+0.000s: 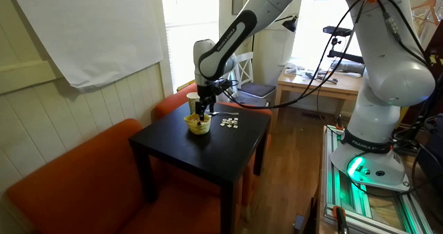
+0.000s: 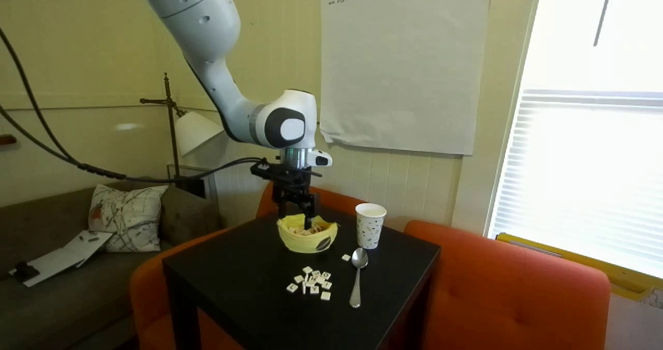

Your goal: Remove the objects inside the bowl

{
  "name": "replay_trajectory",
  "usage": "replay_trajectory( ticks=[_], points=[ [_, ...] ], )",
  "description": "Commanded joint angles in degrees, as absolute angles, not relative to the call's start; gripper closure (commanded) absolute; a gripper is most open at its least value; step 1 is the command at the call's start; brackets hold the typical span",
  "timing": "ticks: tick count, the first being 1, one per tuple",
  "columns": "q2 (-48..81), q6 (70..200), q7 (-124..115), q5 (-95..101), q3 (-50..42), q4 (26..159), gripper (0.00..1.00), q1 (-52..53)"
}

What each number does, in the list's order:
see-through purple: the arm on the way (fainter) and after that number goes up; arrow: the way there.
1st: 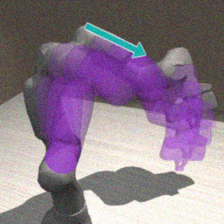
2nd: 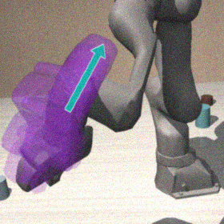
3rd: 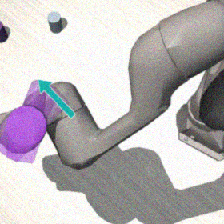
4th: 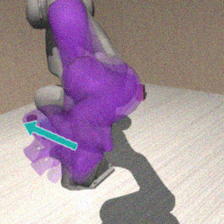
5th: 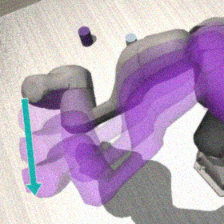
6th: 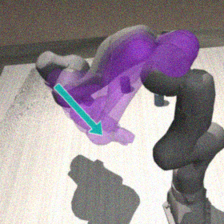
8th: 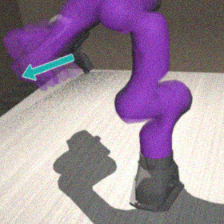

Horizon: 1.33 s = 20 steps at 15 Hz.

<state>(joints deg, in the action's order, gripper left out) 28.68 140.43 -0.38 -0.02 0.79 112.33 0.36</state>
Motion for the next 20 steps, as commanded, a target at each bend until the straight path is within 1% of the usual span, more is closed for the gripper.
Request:
replay_trajectory(
  ticks=[1, 5, 9, 10, 11, 12, 13, 14, 15, 16, 18, 19, 20],
  points=[
    [33.01, 142.66, 3.36, -3.06, 3.10, 107.52, 0.00, -1.32],
    [35.28, 144.87, 3.76, -1.59, 3.13, 104.82, 0.00, -0.55],
    [36.34, 143.40, 1.91, -0.35, 1.64, 102.93, 0.00, 0.38],
    [36.68, 143.47, 1.70, -0.41, 1.45, 102.57, 0.10, 0.38],
    [36.98, 143.53, 1.78, -0.59, 1.48, 102.27, 0.10, 0.29],
    [37.35, 143.62, 1.68, -0.54, 1.34, 101.90, 0.15, 0.33],
    [37.71, 143.56, 1.77, -0.73, 1.42, 101.61, 0.14, 0.21],
    [38.13, 143.50, 1.76, -0.81, 1.43, 101.28, 0.21, 0.18],
    [38.48, 143.52, 1.72, -0.80, 1.41, 101.05, 0.21, 0.21],
    [38.91, 143.75, 1.24, -0.45, 1.03, 100.77, 0.25, 0.51],
    [40.12, 144.01, -0.18, 0.35, -0.05, 100.03, 0.20, 1.14],
    [40.66, 143.92, -0.41, 0.26, -0.26, 99.65, 0.20, 1.16],
    [41.35, 144.21, -0.61, 0.30, -0.51, 99.25, 0.17, 1.23]
  ],
)
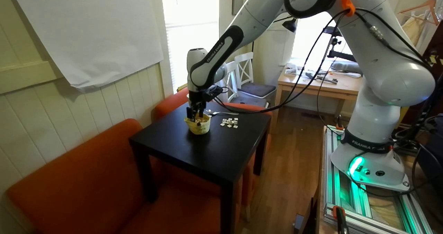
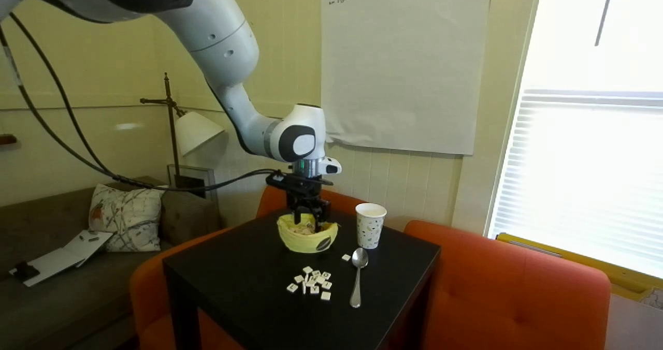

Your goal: Remove the objects inside the bowl

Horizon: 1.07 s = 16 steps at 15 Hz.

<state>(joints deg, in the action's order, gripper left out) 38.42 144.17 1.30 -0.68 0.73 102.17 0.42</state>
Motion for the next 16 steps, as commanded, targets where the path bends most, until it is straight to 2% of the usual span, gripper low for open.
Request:
replay_trajectory(
  ticks=[1, 4, 6, 8, 9, 11, 16],
  points=[
    [42.00, 144.63, -0.85, 0.46, -0.81, 98.89, 0.17, 1.37],
    [43.90, 144.29, -1.19, 0.96, -1.54, 97.44, 0.21, 1.80],
    [44.80, 144.49, -0.36, 0.63, -1.11, 96.57, 0.17, 1.54],
    [45.57, 144.25, -0.22, 0.83, -1.14, 95.78, 0.19, 1.72],
    [45.95, 144.13, -0.14, 0.89, -1.12, 95.46, 0.25, 1.82],
    [46.36, 143.71, -0.05, 1.02, -1.11, 94.97, 0.45, 2.08],
    [46.25, 142.56, 0.37, 1.23, -0.89, 94.37, 0.80, 1.96]
  ],
)
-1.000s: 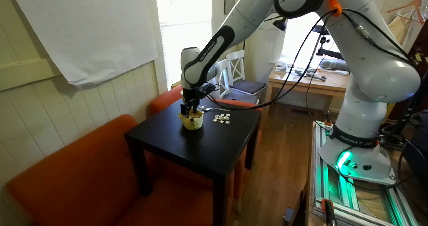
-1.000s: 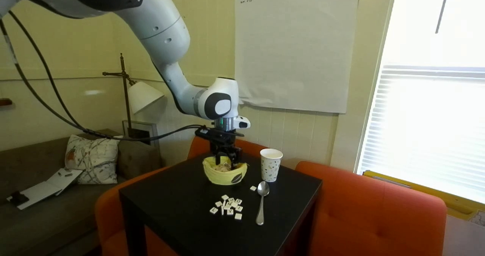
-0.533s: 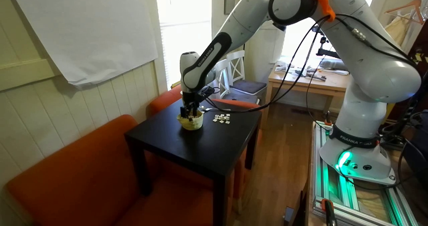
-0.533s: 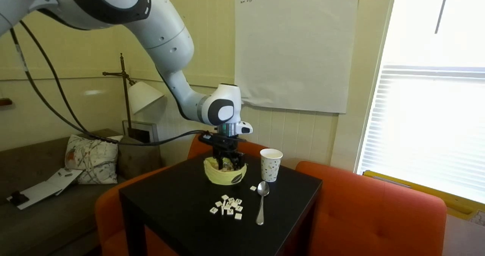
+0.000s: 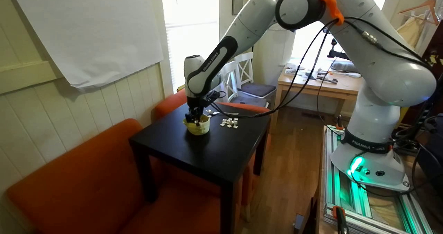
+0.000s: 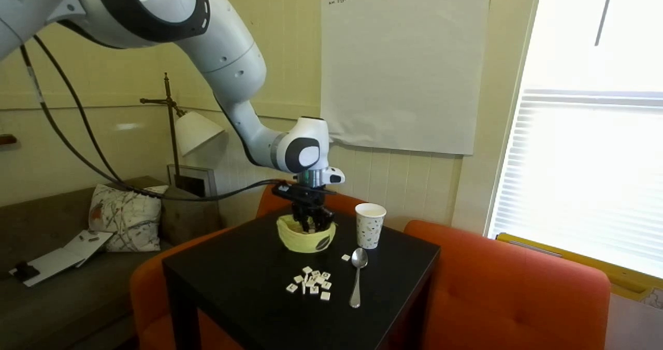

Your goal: Remove the objects inside the bowl

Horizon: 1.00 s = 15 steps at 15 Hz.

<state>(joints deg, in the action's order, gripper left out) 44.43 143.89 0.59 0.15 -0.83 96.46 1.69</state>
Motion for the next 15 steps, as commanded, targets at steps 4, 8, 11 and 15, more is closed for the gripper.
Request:
replay_trajectory(
  ticks=[4, 8, 11, 15],
  points=[
    [45.31, 141.59, 0.35, 0.94, -0.72, 94.11, 0.97, 1.74],
    [43.46, 140.40, 0.39, 0.13, -0.23, 95.11, 0.94, 1.22],
    [41.09, 138.60, -0.24, -0.13, -0.30, 96.44, 0.94, 1.27],
    [36.13, 135.31, -0.03, -2.12, 0.74, 99.48, 0.94, 0.24]
  ],
)
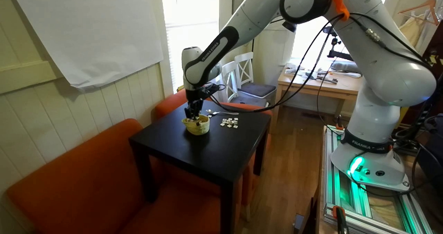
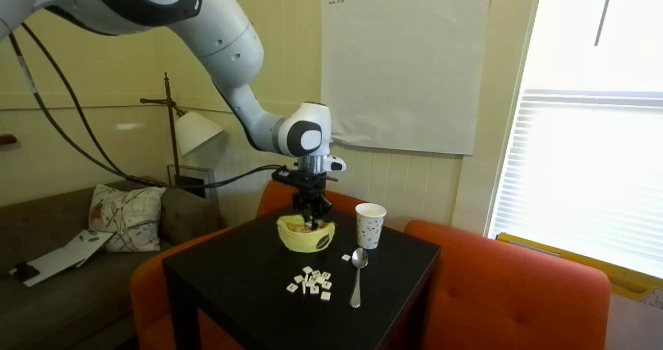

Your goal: Remove the objects inside the bowl

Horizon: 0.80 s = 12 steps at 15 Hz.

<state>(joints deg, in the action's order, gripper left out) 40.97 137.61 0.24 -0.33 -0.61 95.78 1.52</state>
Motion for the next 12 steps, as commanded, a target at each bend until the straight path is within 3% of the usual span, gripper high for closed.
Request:
replay_trajectory(
  ticks=[1, 12],
  points=[
    [34.73, 135.69, -1.21, -2.27, 0.32, 100.63, 0.94, 0.44],
    [30.24, 142.02, -26.13, -0.94, -8.86, 115.09, 0.94, 2.25]
  ],
)
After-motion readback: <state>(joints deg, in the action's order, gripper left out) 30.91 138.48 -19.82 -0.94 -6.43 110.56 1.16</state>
